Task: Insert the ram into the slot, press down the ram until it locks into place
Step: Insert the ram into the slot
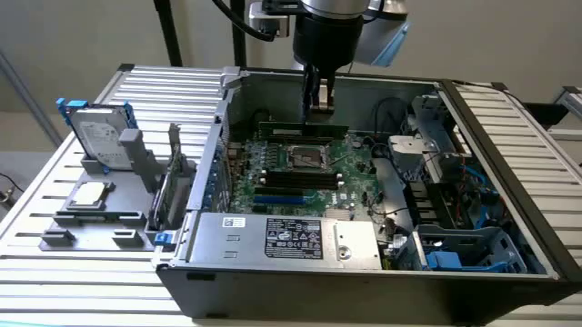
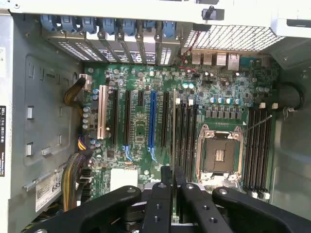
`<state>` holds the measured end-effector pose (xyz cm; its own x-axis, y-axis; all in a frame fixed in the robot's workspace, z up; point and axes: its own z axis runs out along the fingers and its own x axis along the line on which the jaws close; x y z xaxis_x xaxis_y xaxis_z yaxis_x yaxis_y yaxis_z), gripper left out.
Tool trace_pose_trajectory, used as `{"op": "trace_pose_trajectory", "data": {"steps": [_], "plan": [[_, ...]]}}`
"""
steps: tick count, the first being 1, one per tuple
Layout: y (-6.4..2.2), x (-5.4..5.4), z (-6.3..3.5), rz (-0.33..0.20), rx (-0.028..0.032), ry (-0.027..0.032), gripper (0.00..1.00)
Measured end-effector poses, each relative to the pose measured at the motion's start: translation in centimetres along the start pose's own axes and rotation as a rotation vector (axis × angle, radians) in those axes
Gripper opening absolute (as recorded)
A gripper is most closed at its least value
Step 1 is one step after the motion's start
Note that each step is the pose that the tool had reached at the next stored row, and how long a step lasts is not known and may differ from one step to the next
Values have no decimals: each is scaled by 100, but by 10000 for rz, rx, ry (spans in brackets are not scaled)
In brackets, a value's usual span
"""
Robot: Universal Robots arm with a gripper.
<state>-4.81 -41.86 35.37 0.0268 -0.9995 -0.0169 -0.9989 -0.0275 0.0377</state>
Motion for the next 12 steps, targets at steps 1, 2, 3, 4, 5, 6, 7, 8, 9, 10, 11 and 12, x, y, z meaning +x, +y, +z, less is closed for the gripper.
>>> {"op": "trace_pose_trajectory", "data": {"steps": [1,2,3,4,5,6,7,8,9,10,11,12], "plan": [[0,0,0,0,0,1,13],[0,0,0,0,-1,0,13],[0,0,0,0,0,0,13],[0,0,0,0,-1,0,13],[0,0,0,0,-1,0,13],[0,0,0,0,0,1,13],[0,0,0,0,-1,1,13],[0,0,0,0,0,0,13],[0,0,0,1,-1,1,13],[0,0,0,0,0,0,13],[0,0,0,0,0,1,13],[0,0,0,1,0,0,13]]}}
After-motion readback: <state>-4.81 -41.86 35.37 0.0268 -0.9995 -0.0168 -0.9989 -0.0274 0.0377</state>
